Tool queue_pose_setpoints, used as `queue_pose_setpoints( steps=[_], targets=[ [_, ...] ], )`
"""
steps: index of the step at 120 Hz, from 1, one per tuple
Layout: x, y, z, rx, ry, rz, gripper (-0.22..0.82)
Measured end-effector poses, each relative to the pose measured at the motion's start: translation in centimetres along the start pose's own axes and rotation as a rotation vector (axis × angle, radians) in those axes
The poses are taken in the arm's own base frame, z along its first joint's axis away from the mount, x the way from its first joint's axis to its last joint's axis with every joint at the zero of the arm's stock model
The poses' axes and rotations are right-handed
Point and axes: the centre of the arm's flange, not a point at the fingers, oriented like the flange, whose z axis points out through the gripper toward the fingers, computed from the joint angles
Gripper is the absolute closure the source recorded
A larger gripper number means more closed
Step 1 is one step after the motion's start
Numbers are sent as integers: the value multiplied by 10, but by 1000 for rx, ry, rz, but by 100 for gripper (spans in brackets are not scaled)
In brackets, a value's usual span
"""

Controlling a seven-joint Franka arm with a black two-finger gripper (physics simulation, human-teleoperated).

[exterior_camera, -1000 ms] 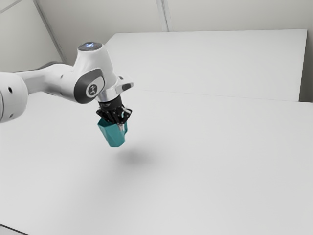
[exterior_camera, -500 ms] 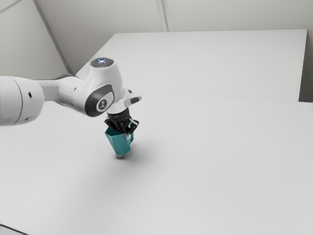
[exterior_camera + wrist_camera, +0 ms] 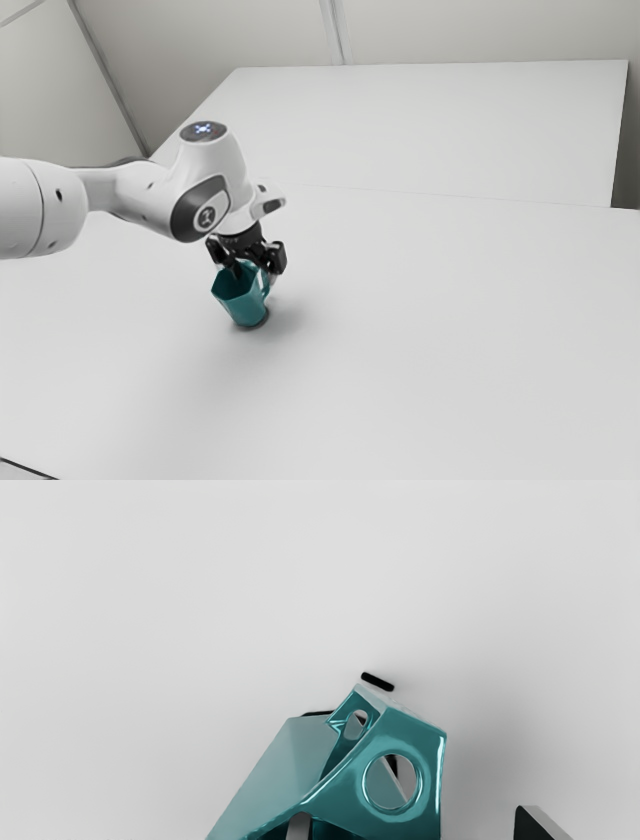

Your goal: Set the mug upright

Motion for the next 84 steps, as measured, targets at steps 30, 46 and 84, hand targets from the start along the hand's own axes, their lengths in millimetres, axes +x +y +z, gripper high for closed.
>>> queue_pose_setpoints(
  steps=[30, 46, 84],
  targets=[
    [-6, -2, -51, -21, 66, -11, 5],
    [1, 2, -88, -32, 99, -10, 3],
    [17, -4, -178, -25, 102, -24, 1]
  ],
)
